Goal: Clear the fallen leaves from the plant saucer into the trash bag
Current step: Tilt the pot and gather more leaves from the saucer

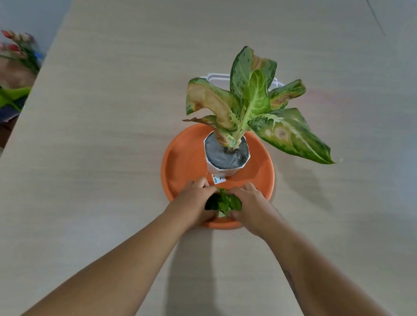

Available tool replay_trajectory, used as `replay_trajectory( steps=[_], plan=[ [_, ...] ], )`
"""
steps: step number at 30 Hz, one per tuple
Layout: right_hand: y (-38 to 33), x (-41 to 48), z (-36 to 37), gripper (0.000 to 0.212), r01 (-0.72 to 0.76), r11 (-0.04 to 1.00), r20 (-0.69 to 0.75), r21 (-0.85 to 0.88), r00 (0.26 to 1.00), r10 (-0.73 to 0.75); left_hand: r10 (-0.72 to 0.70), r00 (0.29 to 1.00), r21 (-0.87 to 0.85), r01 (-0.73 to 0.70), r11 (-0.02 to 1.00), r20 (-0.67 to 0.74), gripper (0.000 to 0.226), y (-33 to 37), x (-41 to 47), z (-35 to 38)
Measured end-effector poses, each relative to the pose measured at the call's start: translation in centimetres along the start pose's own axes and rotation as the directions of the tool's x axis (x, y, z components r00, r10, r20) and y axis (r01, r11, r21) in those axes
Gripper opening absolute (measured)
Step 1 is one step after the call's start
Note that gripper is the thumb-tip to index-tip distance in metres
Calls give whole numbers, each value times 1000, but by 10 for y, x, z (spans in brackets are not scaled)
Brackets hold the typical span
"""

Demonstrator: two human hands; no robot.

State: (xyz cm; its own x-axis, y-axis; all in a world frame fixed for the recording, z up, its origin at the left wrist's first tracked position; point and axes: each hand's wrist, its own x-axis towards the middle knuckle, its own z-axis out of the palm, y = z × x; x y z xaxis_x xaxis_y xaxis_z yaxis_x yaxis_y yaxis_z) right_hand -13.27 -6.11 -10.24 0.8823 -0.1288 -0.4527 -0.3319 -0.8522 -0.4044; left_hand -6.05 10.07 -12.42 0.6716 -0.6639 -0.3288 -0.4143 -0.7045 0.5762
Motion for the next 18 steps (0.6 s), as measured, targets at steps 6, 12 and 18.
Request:
replay_trajectory(
  steps=[6,12,18],
  plan=[
    [-5,-4,7,37,10,996,-109,85,994,-1,-1,998,-72,-3,997,-56,34,-1,-2,-6],
    [-15,-3,10,52,-48,998,-92,47,994,53,-3,999,-37,1,999,-51,41,-5,-2,-6],
    [-14,-5,15,33,-36,996,-182,80,982,50,-1,997,-44,-3,999,-80,27,-3,-1,-8]
  ],
)
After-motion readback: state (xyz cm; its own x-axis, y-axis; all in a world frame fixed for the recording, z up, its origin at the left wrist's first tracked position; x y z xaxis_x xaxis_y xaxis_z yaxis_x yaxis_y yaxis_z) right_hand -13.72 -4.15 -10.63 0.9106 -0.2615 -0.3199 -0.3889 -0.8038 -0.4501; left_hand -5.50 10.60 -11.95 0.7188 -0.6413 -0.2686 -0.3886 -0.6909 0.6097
